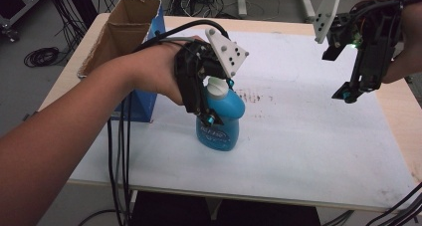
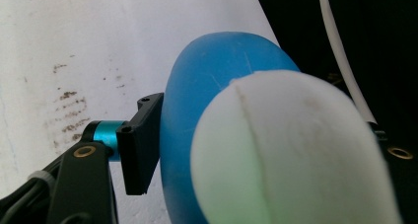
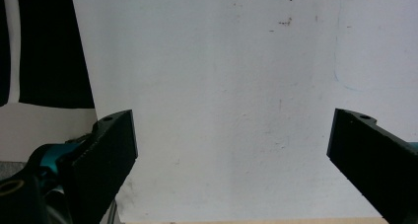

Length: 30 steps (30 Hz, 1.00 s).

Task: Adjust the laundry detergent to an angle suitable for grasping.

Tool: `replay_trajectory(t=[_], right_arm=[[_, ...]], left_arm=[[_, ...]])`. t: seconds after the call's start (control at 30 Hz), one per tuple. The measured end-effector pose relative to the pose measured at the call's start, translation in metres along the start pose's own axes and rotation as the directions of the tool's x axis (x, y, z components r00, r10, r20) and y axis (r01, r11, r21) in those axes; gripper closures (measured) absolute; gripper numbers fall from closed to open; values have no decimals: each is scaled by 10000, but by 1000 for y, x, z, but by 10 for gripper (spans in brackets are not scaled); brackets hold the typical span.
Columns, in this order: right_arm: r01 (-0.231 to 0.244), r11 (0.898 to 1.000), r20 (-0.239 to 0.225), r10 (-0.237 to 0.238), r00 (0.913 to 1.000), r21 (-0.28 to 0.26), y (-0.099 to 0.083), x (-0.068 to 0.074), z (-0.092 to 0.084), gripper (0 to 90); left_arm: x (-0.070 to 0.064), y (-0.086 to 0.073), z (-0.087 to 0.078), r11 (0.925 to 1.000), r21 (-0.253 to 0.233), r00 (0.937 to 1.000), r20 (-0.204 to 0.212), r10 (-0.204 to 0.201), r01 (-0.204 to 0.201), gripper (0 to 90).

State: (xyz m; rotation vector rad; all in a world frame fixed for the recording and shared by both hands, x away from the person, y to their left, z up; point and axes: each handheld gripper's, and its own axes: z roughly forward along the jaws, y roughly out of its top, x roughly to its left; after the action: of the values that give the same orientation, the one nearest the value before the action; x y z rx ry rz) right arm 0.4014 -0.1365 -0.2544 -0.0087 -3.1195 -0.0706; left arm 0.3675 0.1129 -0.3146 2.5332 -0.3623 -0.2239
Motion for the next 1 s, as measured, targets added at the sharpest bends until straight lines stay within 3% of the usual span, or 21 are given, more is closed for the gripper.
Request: replay_trajectory(t=[0.63, 0.73, 0.9, 1.0], right_arm=[[14, 10000, -13, -14, 10000, -2, 1, 0, -1, 40], [51, 10000, -32, -51, 10000, -25, 2, -1, 0, 40], [126, 9999, -26, -126, 9999, -78, 4, -1, -1, 40], [147, 9999, -20, -147, 9999, -77, 5, -1, -1, 40]], left_arm=[[-6, 1, -4, 9982, 565, 9996, -202, -213, 224, 219], [-7, 3, -5, 9952, 930, 9992, -277, -282, 306, 185], [-8, 4, -9, 9925, 1145, 9987, -330, -386, 421, 167], [-7, 3, -14, 9851, 1591, 9974, -416, -594, 653, 160]])
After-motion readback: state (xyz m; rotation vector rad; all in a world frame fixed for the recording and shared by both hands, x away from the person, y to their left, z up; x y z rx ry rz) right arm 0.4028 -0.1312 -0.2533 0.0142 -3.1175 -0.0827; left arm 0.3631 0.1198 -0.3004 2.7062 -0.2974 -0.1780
